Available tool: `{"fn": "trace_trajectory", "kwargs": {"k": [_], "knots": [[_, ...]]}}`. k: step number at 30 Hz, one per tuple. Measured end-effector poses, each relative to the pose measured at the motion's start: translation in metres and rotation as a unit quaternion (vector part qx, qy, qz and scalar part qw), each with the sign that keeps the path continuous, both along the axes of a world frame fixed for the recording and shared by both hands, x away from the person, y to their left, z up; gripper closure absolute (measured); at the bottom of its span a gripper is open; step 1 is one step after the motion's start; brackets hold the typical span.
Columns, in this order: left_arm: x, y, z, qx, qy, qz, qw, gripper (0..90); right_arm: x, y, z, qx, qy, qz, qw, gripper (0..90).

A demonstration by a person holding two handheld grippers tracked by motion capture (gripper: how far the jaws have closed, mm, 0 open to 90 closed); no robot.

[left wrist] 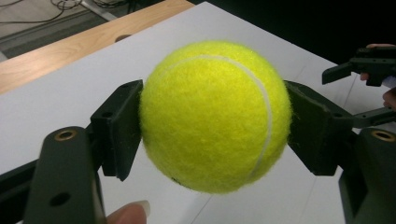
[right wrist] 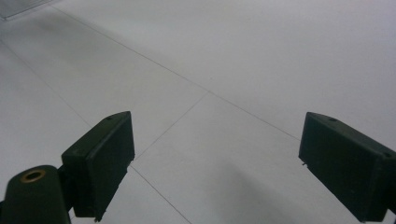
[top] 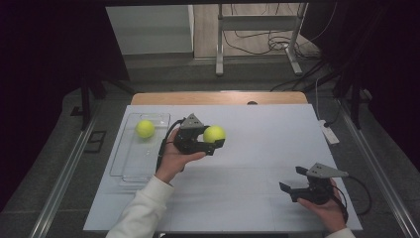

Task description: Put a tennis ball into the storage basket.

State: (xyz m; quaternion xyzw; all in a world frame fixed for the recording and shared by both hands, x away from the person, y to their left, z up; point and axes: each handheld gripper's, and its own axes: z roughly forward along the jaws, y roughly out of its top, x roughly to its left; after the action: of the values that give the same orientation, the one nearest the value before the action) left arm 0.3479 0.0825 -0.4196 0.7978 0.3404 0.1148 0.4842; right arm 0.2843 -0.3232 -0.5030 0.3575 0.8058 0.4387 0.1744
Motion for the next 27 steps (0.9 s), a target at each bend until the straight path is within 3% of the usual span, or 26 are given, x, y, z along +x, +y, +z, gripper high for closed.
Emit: {"fn": "trace_trajectory", "kwargs": {"k": [27], "knots": [[0.01, 0.036, 0.001, -0.008, 0.002, 0.057, 0.9984, 27.1, -0.001, 0.003, 0.001, 0.0, -0.001, 0.003, 1.0, 10.7]]}}
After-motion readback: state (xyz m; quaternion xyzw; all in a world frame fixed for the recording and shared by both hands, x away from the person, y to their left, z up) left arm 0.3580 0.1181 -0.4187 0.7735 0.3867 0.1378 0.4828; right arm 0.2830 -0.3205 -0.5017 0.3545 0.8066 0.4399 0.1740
